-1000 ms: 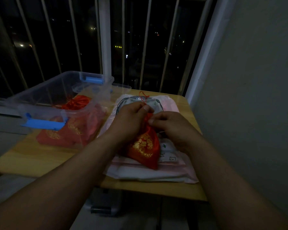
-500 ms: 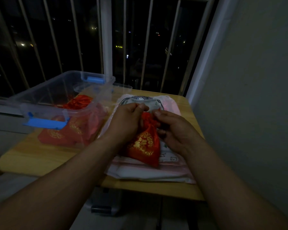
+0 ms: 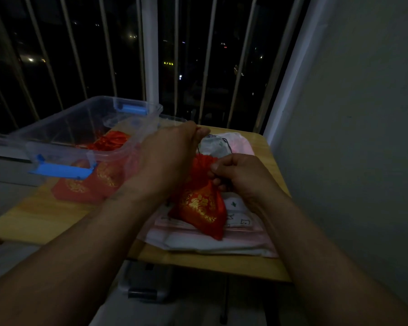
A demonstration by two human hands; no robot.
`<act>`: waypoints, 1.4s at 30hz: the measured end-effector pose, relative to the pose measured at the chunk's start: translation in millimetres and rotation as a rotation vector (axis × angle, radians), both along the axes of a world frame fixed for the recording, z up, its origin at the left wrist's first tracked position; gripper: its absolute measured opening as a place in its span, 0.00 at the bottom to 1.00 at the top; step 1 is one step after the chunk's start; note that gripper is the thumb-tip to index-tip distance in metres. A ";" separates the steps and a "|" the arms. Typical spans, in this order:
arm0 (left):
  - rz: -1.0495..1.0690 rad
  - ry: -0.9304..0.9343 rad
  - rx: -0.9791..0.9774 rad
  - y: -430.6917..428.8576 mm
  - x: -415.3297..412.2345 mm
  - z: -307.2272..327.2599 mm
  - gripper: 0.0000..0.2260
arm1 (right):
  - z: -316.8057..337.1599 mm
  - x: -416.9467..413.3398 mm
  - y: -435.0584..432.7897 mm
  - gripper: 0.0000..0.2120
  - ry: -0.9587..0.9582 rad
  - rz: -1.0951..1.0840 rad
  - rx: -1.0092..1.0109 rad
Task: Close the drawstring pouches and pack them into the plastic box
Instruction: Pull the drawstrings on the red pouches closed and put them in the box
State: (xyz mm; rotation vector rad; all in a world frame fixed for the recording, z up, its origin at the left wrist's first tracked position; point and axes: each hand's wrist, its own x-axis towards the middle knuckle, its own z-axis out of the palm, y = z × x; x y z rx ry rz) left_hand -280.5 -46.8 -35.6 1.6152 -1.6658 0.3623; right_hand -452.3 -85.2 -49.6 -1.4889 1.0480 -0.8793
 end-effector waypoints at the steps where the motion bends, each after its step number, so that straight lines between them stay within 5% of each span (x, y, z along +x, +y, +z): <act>1: 0.009 -0.031 -0.003 0.7 0.0 3.1 0.19 | -0.1 0.0 0.3 0.04 0.014 0.002 -0.013; 8: -0.303 0.502 0.219 -7.2 -14.0 7.8 0.25 | -3.6 -1.3 0.8 0.05 0.098 0.133 -0.080; 21: -0.436 0.711 0.343 -9.2 -5.1 -6.9 0.13 | -13.6 3.9 -0.9 0.06 -0.070 0.090 0.089; 27: -0.392 0.393 0.522 8.1 -0.2 -16.7 0.18 | -15.1 3.8 -4.0 0.08 -0.149 0.070 0.128; 31: -0.328 0.211 0.430 9.8 -1.4 -22.4 0.15 | -13.9 4.0 -2.5 0.07 -0.177 0.054 0.115; 34: -0.285 0.140 0.334 7.4 -2.7 -24.5 0.04 | -15.2 4.8 -1.3 0.06 -0.158 0.039 0.117; 42: -0.383 0.152 0.501 8.2 -3.0 -24.3 0.11 | -17.0 -1.3 -4.3 0.07 -0.104 -0.007 0.066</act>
